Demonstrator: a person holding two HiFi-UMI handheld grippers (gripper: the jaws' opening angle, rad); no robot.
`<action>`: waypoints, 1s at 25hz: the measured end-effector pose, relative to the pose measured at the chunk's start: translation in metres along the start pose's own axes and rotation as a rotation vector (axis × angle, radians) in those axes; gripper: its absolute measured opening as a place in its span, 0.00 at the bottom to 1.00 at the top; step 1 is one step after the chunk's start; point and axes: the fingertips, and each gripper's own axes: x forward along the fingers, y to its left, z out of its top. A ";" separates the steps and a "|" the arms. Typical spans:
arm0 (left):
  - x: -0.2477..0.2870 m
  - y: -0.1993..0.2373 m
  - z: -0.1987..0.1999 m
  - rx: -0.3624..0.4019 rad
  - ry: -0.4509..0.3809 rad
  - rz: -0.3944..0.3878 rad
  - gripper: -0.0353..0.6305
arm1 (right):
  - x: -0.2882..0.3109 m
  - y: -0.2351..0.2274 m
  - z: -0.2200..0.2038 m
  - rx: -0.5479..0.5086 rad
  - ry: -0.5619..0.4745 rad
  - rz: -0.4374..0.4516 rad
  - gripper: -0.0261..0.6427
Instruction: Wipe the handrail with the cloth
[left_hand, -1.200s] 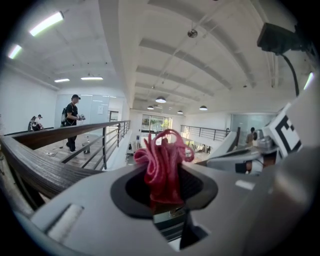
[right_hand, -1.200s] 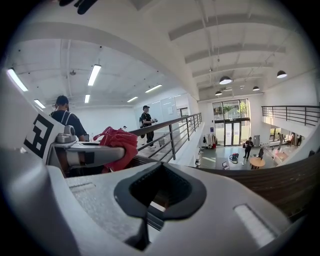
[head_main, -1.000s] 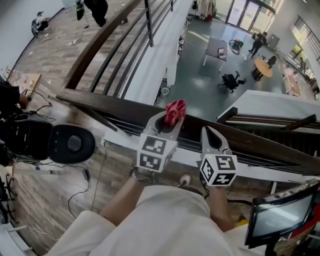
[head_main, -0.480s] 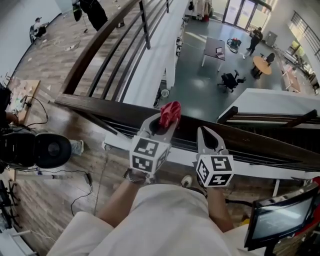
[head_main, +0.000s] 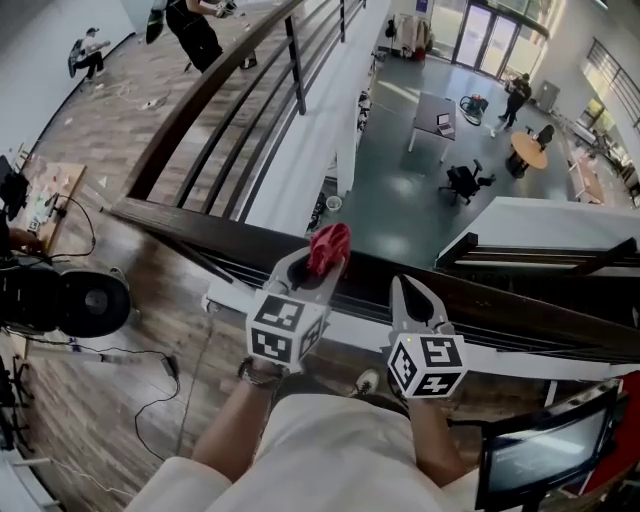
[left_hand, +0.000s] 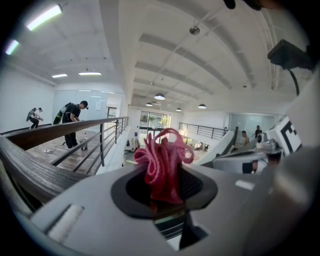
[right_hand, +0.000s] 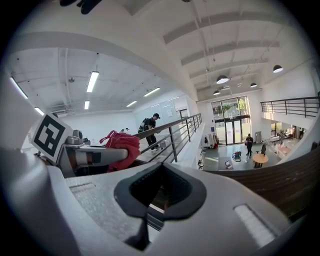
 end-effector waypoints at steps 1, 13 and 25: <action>0.000 -0.001 0.001 -0.001 -0.005 0.010 0.24 | -0.001 -0.001 0.001 -0.007 0.004 0.007 0.04; -0.004 -0.007 -0.004 0.036 -0.017 0.031 0.24 | 0.000 0.002 -0.005 0.007 0.042 -0.005 0.04; -0.001 -0.020 0.002 0.080 -0.048 -0.022 0.24 | -0.005 -0.005 0.001 -0.010 0.019 -0.021 0.04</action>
